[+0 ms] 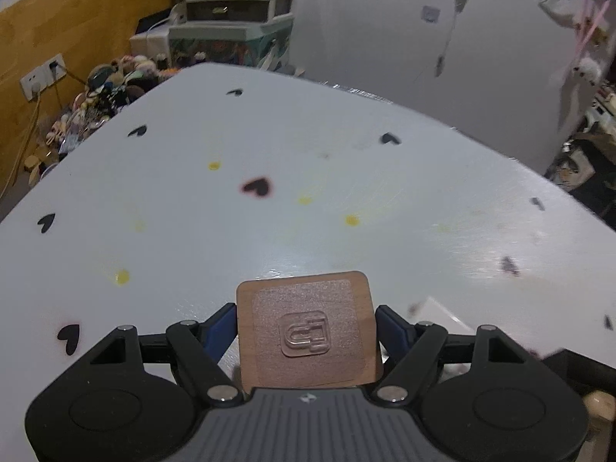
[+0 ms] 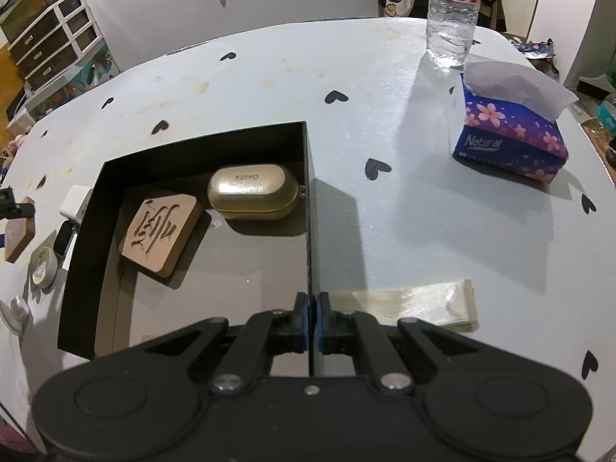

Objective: Organize rigid objects
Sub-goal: 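Carry the logo tile into the black box beside the earbud case and release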

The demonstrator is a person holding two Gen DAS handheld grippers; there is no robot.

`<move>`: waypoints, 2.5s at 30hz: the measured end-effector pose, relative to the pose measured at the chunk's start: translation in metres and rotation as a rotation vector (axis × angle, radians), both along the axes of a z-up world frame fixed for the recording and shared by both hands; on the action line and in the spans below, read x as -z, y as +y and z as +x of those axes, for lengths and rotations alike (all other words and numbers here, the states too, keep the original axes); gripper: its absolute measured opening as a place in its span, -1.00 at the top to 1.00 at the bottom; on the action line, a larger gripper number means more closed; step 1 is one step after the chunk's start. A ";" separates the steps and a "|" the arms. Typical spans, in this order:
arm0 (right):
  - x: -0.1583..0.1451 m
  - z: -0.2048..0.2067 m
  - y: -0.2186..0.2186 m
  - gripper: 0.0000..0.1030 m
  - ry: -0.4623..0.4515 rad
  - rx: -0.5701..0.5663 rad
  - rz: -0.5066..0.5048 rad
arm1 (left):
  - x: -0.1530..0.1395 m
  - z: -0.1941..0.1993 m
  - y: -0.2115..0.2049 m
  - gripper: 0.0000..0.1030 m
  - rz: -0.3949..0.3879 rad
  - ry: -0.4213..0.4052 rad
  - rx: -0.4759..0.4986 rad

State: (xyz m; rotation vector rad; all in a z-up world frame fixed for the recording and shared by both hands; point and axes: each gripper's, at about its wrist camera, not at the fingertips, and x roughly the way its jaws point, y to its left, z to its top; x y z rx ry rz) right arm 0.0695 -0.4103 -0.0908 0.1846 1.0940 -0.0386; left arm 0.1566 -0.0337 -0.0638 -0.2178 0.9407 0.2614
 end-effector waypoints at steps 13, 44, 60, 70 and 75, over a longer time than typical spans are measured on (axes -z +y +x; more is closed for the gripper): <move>-0.001 0.004 0.000 0.90 0.019 -0.050 -0.001 | -0.043 -0.055 -0.089 -0.49 -0.130 -0.035 0.215; 0.001 0.006 -0.011 0.86 0.048 -0.016 0.079 | 0.008 -0.046 -0.190 -0.49 -0.209 0.219 0.570; 0.001 0.006 -0.008 0.87 0.044 -0.005 0.066 | 0.033 -0.006 -0.246 -0.50 -0.289 0.260 0.686; 0.001 0.006 -0.006 0.88 0.044 0.012 0.055 | 0.055 0.007 -0.260 -0.50 -0.277 0.298 0.682; 0.000 0.006 -0.005 0.88 0.046 0.022 0.051 | 0.056 0.011 -0.260 -0.52 -0.297 0.272 0.669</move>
